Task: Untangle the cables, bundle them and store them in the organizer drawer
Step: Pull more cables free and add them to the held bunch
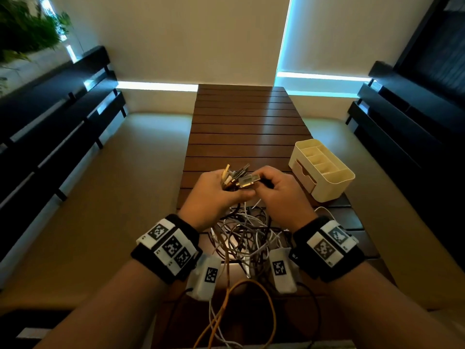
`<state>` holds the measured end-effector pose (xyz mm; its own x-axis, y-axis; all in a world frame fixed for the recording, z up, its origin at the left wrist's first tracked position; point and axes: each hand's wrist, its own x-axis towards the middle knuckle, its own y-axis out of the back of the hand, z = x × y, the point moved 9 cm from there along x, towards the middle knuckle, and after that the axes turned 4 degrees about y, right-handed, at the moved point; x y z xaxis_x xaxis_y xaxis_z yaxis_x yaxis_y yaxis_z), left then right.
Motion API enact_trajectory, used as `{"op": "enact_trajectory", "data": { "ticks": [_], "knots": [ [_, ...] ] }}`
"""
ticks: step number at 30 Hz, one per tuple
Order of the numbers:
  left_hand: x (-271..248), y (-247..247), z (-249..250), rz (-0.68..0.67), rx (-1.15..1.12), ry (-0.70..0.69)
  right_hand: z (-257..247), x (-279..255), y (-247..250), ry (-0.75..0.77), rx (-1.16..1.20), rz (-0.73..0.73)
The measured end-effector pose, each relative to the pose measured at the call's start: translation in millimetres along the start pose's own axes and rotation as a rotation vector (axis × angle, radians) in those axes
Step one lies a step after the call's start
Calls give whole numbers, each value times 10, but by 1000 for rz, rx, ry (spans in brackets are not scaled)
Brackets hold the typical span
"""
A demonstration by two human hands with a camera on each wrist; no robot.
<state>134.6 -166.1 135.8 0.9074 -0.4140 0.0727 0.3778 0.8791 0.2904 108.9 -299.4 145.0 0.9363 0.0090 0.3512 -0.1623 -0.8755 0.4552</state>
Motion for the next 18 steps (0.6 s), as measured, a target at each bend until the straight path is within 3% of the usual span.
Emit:
{"op": "enact_trajectory", "data": {
  "ticks": [4, 9, 12, 15, 18],
  "knots": [
    [15, 57, -8, 30, 119, -11, 40, -52, 48, -41, 95, 27],
    [28, 482, 22, 186, -185, 33, 613, -299, -106, -266, 186, -64],
    [19, 563, -209, 129, 50, 144, 738, -373, -6, -348, 353, 33],
    [-130, 466, -611, -19, 256, 336, 584, -257, 203, -240, 145, 78],
    [-184, 657, -609, 164, 135, 301, 459, -126, 216, -172, -176, -65]
  ]
}}
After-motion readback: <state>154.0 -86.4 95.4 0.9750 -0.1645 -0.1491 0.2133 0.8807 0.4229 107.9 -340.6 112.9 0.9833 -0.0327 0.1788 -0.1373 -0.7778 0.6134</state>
